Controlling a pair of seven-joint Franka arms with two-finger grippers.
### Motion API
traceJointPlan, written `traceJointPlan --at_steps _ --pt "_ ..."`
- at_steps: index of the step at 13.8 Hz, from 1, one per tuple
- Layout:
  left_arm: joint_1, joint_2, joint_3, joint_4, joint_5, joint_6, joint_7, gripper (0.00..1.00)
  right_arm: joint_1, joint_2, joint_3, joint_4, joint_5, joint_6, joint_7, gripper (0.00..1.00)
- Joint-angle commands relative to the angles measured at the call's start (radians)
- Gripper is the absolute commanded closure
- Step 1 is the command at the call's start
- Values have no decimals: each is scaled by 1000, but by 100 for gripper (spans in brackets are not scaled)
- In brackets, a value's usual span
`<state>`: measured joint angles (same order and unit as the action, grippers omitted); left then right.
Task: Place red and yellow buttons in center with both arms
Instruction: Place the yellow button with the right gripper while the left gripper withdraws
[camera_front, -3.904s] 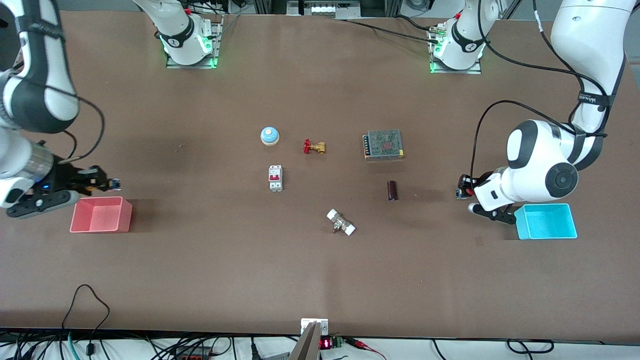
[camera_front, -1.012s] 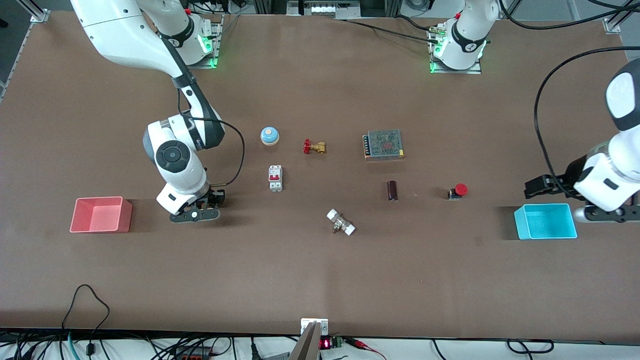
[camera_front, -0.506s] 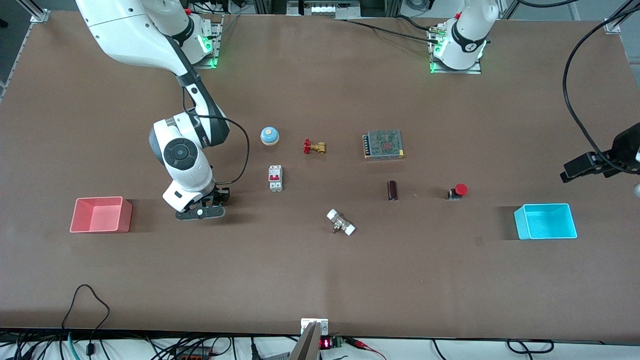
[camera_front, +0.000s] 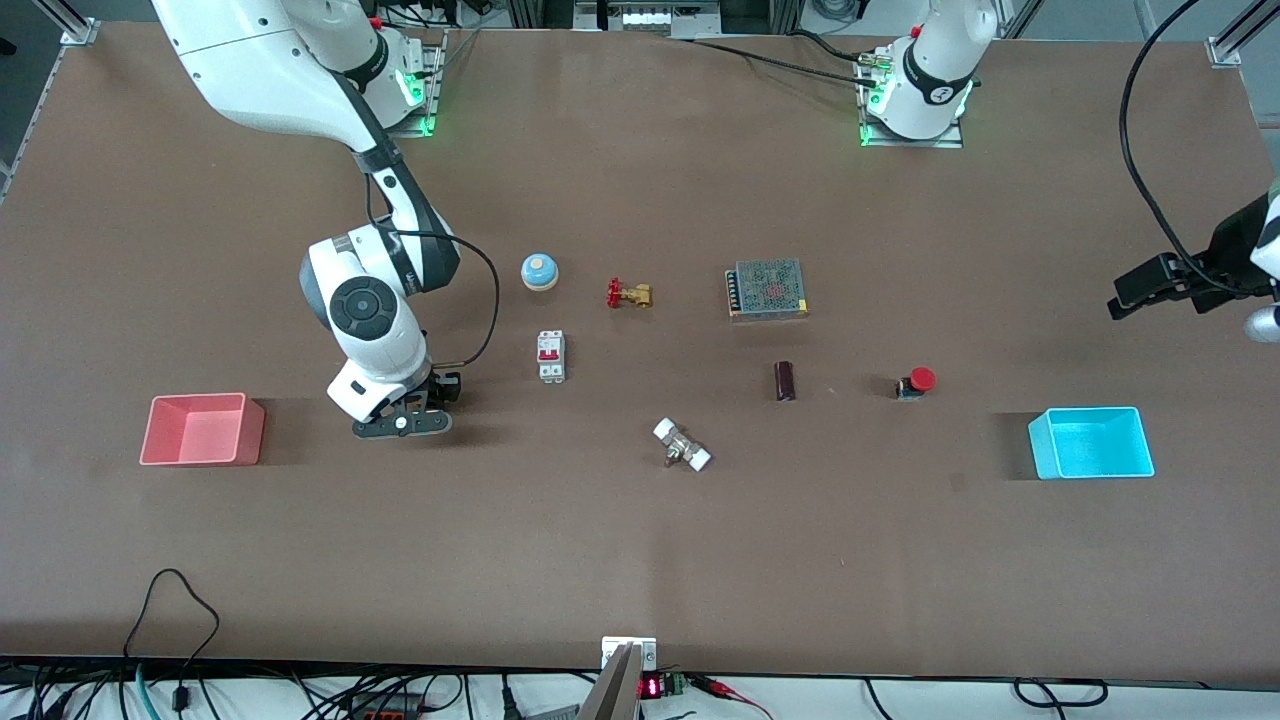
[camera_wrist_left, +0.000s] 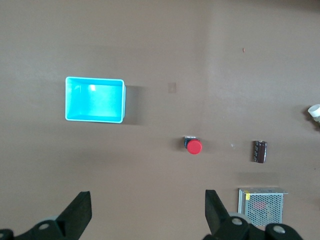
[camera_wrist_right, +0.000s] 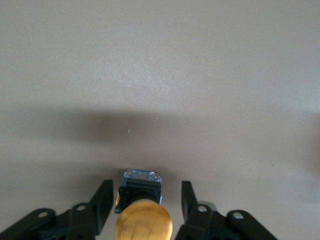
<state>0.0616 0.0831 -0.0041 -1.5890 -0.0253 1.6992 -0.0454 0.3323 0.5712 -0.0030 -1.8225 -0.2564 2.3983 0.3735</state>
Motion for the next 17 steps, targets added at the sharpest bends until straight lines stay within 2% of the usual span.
traceJointPlan --at_steps 1,2,4,5,7,9,11,12,17 --pt "-2 -17 6 -16 -2 17 30 0 -5 -23 -2 9 0 12 9 0" --pt "-2 -8 6 6 -8 13 19 0 -18 -62 0 18 5 2 2 0" --pt "-3 -5 6 21 -18 17 12 0 -25 -160 0 22 98 -63 -22 0" --pt "-2 -6 4 32 -15 8 15 0 -32 -210 0 50 170 -133 -91 0" --pt "-3 -8 1 34 -5 -21 25 0 -112 -305 -6 142 291 -365 -267 0" --pt "-3 -13 1 38 -7 -59 27 0 -188 -381 -6 227 301 -582 -320 0" --pt "-3 -16 0 37 -2 -73 30 0 -214 -392 -32 351 290 -788 -321 0" --pt "-3 -16 -4 35 -1 -76 33 0 -217 -402 -49 367 290 -833 -321 0" --pt "-2 -28 -2 24 -1 -92 52 0 -245 -422 -45 339 284 -832 -312 0"
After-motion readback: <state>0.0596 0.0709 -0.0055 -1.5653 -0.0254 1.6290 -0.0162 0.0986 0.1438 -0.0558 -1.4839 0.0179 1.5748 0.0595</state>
